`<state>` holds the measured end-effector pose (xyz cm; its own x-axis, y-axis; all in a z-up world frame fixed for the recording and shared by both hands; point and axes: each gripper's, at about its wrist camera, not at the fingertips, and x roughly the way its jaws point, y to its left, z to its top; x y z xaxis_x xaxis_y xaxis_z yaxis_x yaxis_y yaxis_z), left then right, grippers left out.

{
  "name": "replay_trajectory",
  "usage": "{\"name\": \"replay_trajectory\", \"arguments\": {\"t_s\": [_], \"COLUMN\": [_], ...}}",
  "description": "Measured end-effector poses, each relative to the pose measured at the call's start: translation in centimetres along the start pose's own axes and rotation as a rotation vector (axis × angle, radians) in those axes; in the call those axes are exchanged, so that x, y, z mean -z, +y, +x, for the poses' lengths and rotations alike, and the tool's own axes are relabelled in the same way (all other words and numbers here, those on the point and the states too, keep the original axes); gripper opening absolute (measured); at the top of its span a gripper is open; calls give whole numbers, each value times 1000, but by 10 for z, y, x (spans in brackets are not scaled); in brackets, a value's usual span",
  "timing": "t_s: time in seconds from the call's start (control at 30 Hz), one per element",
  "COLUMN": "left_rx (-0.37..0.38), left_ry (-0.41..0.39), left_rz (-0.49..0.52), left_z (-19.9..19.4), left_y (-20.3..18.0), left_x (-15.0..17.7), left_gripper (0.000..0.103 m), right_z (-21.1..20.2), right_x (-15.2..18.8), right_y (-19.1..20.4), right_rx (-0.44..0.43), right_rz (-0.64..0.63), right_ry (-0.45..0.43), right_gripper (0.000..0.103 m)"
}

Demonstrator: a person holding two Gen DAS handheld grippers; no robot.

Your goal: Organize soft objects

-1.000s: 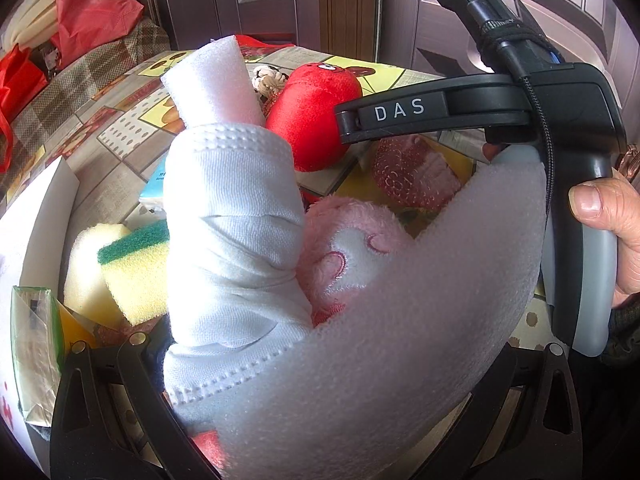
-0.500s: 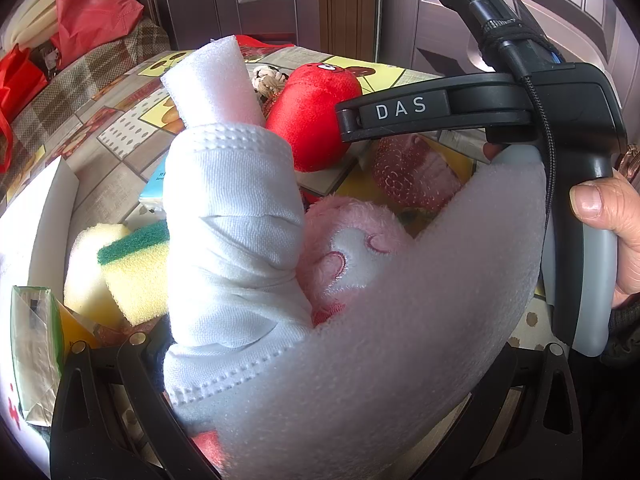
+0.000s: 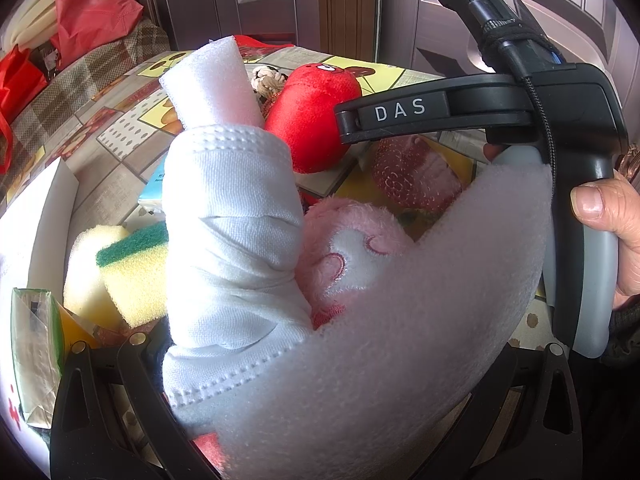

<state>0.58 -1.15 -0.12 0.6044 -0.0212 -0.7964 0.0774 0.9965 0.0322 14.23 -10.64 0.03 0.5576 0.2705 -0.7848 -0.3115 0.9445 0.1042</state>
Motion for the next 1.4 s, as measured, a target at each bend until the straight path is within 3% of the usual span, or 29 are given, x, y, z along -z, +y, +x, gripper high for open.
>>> {"name": "replay_trajectory", "arguments": {"t_s": [0.17,0.33,0.47,0.6,0.73,0.93,1.07,1.17,1.23,1.33,1.4], "left_rx": [2,43,6,-36,-90,-114,-112,-129,-115,-90,-86], "left_ry": [-34,-215,-353,-492,-568,-514,-430,-378,-349,-293,-253], "left_rz": [-15,-80,-136,-256,-368,-405,-309,-221,-182,-116,-68], "left_z": [-9,-54,-96,-147,-179,-174,-160,-158,-159,-154,-147], "left_y": [3,13,26,57,95,108,86,71,66,59,52], "left_x": [0,0,2,19,45,76,89,100,108,115,116], "left_gripper": [102,102,103,103,103,102,102,101,100,95,91], "right_z": [0,0,0,0,0,0,-6,-23,-43,-79,-99], "right_x": [0,0,0,0,0,0,1,5,9,21,31], "right_y": [0,0,1,0,0,0,-8,-23,-28,-26,-12], "right_rx": [0,-1,-2,-1,-2,-8,-54,-201,-311,-491,-578], "right_rz": [0,1,1,1,1,5,36,67,15,-138,-297], "right_ry": [0,0,0,0,0,-2,-28,-113,-212,-360,-365], "right_gripper": [103,103,103,103,103,103,103,103,103,103,103]}}
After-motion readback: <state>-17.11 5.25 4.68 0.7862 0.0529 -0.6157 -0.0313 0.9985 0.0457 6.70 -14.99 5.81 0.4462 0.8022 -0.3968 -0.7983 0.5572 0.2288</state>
